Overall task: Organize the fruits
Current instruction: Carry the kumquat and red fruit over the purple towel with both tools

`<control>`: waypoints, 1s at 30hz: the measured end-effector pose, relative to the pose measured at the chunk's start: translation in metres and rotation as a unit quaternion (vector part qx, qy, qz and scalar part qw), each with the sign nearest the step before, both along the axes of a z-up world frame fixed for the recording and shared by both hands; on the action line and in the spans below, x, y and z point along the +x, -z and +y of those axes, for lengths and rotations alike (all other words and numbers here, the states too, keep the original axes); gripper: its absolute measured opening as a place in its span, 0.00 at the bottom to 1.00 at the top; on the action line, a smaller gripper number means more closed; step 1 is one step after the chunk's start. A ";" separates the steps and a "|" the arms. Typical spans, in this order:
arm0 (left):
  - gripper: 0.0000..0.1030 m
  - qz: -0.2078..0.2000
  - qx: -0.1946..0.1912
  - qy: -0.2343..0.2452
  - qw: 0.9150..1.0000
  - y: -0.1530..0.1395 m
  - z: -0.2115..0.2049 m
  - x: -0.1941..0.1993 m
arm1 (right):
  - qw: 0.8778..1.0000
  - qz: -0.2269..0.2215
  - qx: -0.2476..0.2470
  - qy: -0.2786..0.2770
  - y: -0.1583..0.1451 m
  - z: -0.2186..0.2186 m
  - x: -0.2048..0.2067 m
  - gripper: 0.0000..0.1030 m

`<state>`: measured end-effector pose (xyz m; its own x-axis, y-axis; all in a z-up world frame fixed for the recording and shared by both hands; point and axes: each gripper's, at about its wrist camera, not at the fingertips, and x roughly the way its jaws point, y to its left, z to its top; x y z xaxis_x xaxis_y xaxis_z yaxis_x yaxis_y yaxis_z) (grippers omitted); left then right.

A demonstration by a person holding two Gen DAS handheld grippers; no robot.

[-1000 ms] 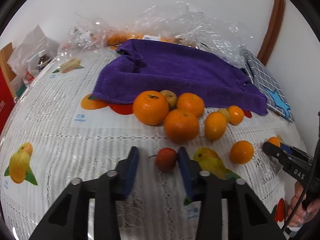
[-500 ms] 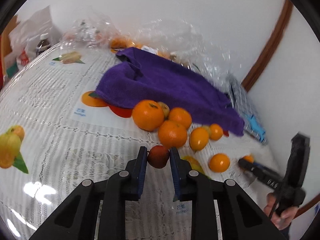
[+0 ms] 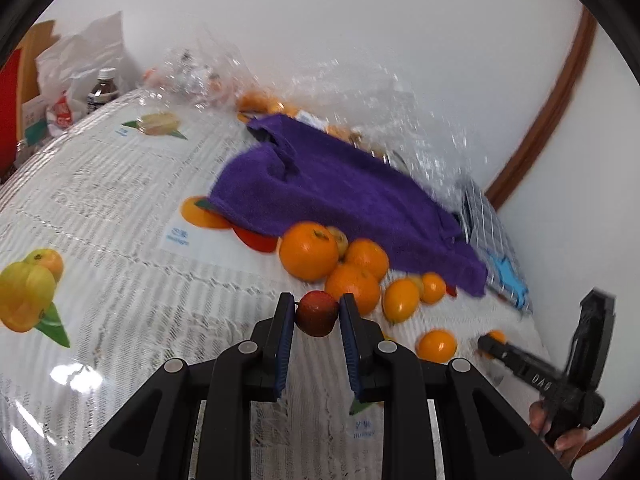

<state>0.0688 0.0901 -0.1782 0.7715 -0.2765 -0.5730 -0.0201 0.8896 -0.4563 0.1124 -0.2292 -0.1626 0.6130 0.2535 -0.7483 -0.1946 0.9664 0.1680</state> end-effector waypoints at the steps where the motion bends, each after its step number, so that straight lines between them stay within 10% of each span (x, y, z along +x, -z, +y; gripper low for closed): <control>1: 0.21 -0.004 -0.016 0.000 1.000 -0.003 0.003 0.000 | 1.000 0.001 -0.006 0.000 -0.001 0.000 0.002 0.34; 16: 0.22 -0.079 0.064 -0.039 0.994 -0.089 -0.020 0.082 | 0.996 -0.089 0.018 0.002 -0.078 0.000 0.068 0.34; 30: 0.22 -0.039 0.077 -0.029 0.996 -0.059 -0.034 0.176 | 0.997 -0.075 0.008 0.004 -0.066 0.013 0.154 0.34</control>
<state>0.2449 0.0566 -0.1195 0.8278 -0.1429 -0.5425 -0.0438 0.9476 -0.3165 0.2667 -0.2163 -0.0970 0.7201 0.2591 -0.6437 -0.2103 0.9655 0.1533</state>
